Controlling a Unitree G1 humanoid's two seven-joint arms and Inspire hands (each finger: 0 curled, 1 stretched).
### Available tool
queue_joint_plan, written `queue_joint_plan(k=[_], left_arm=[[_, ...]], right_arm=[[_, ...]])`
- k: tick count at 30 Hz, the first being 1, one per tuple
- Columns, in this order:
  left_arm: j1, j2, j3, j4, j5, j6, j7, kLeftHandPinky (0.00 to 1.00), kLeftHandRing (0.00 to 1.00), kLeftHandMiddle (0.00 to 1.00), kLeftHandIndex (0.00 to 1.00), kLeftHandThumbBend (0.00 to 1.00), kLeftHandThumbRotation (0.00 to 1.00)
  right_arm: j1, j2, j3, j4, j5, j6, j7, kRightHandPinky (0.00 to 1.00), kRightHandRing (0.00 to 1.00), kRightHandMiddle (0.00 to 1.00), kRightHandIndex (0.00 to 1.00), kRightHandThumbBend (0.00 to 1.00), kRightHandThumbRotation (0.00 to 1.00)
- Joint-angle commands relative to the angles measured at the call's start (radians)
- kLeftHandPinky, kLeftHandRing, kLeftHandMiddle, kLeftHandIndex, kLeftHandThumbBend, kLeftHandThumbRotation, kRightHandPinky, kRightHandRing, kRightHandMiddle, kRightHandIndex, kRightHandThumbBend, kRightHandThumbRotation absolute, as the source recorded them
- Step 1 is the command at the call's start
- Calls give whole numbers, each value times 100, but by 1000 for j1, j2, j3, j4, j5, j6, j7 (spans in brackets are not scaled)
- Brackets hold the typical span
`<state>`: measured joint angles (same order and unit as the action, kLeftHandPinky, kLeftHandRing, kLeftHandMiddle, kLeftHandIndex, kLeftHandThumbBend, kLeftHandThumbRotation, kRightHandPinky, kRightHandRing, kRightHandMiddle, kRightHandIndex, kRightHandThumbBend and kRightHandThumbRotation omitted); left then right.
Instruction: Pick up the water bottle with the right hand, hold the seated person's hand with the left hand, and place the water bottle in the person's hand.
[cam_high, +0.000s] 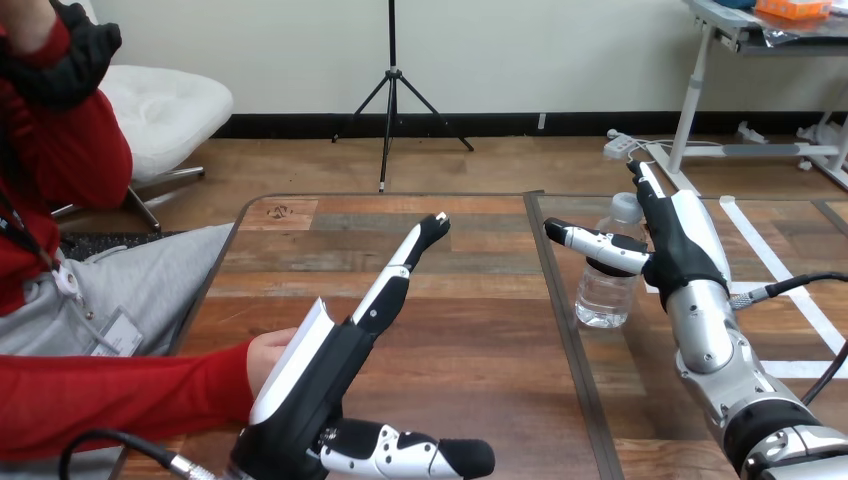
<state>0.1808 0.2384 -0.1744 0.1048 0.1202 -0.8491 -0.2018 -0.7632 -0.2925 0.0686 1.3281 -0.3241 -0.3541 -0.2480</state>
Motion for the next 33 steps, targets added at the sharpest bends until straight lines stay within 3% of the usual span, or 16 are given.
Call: queue_joint_plan(k=[1,4,7,10,14,19,22,25,29,33], left_arm=[[-16,15,23,-58,-30,13,-6,100,100,100,100,100,57],[-12,20,27,-60,-33,5,-6,100,100,100,100,100,57],[-3,27,36,-79,-22,25,-5,100,100,100,100,100,57],[1,29,35,-78,-40,17,-8,100,100,100,100,100,58],[19,38,42,-111,-35,50,-9,100,100,100,100,100,58],[31,40,51,-132,-32,59,-9,100,100,100,100,100,59],[35,35,56,-124,-31,41,-3,100,100,100,100,100,60],[50,48,68,-156,-5,74,-6,100,100,100,100,100,61],[66,50,68,-183,-29,101,-15,100,100,100,100,100,61],[79,56,75,-206,-34,119,-20,100,100,100,100,100,60]], right_arm=[[-3,34,-6,23,7,36,14,87,95,99,98,100,52],[1,44,-33,24,38,50,36,87,96,99,98,100,50],[5,46,-18,25,20,53,12,86,95,99,98,100,49],[8,50,-27,26,29,56,19,86,95,99,97,100,49],[14,54,-23,28,19,58,-3,86,95,98,97,100,50],[22,61,-33,28,25,44,-25,80,91,93,95,100,50],[22,71,-61,29,54,53,-8,77,88,90,94,100,49],[26,69,-47,29,38,45,-18,75,87,89,94,100,48],[27,79,-65,29,55,45,-24,66,79,83,93,100,45],[29,84,-73,28,62,37,-28,64,79,83,93,100,42]])
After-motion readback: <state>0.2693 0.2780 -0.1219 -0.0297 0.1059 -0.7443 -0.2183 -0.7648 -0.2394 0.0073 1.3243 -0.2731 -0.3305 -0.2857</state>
